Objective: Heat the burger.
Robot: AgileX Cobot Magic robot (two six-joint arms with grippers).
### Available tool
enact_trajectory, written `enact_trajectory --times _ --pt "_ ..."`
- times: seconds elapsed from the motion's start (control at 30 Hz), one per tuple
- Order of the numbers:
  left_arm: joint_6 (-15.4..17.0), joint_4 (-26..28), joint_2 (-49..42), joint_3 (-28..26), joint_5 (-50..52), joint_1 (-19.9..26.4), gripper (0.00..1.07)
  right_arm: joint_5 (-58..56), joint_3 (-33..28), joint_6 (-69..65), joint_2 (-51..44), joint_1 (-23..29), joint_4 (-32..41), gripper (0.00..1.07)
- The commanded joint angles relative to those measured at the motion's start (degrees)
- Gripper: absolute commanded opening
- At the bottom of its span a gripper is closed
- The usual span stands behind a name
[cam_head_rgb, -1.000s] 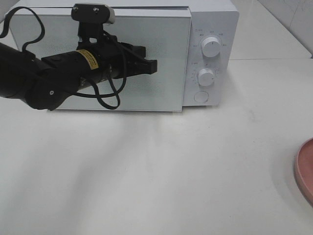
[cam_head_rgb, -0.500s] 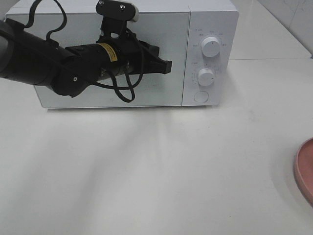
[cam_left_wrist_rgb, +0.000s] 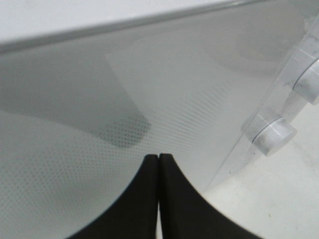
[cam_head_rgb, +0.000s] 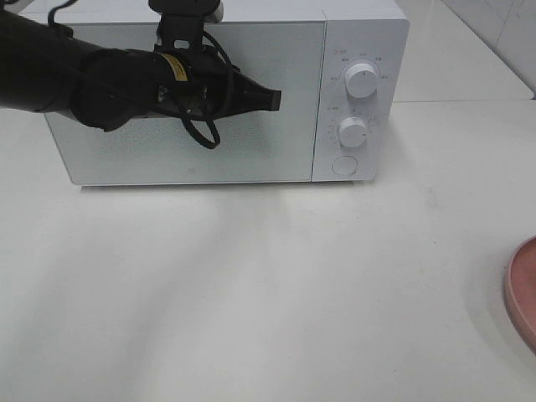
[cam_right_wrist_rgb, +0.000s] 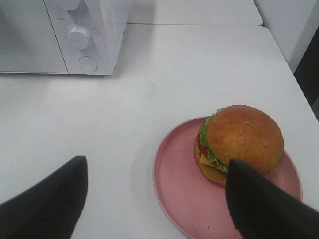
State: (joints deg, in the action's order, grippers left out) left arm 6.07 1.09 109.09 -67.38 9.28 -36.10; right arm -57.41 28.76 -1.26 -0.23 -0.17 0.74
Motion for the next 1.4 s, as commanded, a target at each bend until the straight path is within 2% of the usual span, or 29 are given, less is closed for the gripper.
enact_trajectory --times 0.03,0.17,0.23,0.27,0.33,0.37,0.43,0.47,0.5,0.53,0.83,0.9,1.03,1.1,1.17,1.2,1.27,1.3,1.37,1.4 --pt "0.17 0.29 -3.21 1.38 -5.33 -1.49 0.00 0.46 -0.17 0.80 -1.55 -0.46 0.23 0.76" --pt "0.17 0.29 -5.44 2.98 -9.63 -2.52 0.00 0.46 -0.17 0.80 -1.55 -0.46 0.23 0.76" --pt "0.57 0.40 -7.62 3.15 -18.91 -2.81 0.03 0.46 -0.17 0.80 -1.55 -0.46 0.23 0.76" --pt "0.57 0.40 -7.62 3.15 -18.91 -2.81 0.03 0.46 -0.17 0.80 -1.55 -0.46 0.23 0.76" --pt "0.97 0.34 -9.22 3.15 -28.48 -2.81 0.21 0.46 -0.17 0.80 -1.55 -0.46 0.23 0.76" --pt "0.97 0.34 -9.22 3.15 -28.48 -2.81 0.21 0.46 -0.17 0.80 -1.55 -0.46 0.23 0.76" --pt "2.18 0.40 -10.31 3.09 -39.48 -2.81 0.82 0.46 -0.17 0.80 -1.55 -0.46 0.23 0.76" --pt "2.18 0.40 -10.31 3.09 -39.48 -2.81 0.82 0.46 -0.17 0.80 -1.55 -0.46 0.23 0.76" --pt "2.69 0.46 -10.49 3.09 -41.42 -2.81 0.95 0.46 -0.17 0.80 -1.55 -0.46 0.23 0.76" --pt "3.15 0.23 -10.60 3.09 -45.32 -2.81 1.00 0.46 -0.17 0.80 -1.55 -0.46 0.23 0.76" --pt "3.15 -0.17 -10.60 3.09 -58.21 -2.81 0.99 0.46 -0.17 0.80 -1.55 -0.46 0.23 0.76" --pt "3.27 -2.23 -10.60 3.09 -63.08 -2.75 0.98 0.46 -0.17 0.80 -1.55 -0.46 0.23 0.76" --pt "3.38 -3.44 -11.46 3.09 -66.35 -1.20 0.98 0.46 -0.17 0.80 -1.55 -0.46 0.23 0.76" --pt "2.92 -2.98 -14.73 3.09 -69.39 2.29 0.98 0.46 -0.17 0.80 -1.55 -0.46 0.23 0.76" --pt "2.58 -2.58 -15.87 3.09 -69.96 3.50 0.98 0.46 -0.17 0.80 -1.55 -0.46 0.23 0.76" --pt "1.26 -1.55 -18.05 3.09 -70.47 5.84 0.98 0.46 -0.17 0.80 -1.55 -0.46 0.23 0.76" --pt "0.34 -0.57 -19.25 3.09 -70.82 7.33 0.98 0.46 -0.17 0.80 -1.55 -0.46 0.23 0.76" --pt "-1.09 0.74 -21.49 3.09 -71.45 10.49 0.98 0.46 -0.17 0.80 -1.55 -0.46 0.23 0.76" --pt "-1.72 1.38 -22.75 3.27 -71.68 11.86 0.98 0.46 -0.17 0.80 -1.55 -0.46 0.23 0.76" --pt "-3.15 2.64 -25.21 3.50 -72.48 15.41 0.98 0.46 -0.17 0.80 -1.55 -0.46 0.23 0.76"
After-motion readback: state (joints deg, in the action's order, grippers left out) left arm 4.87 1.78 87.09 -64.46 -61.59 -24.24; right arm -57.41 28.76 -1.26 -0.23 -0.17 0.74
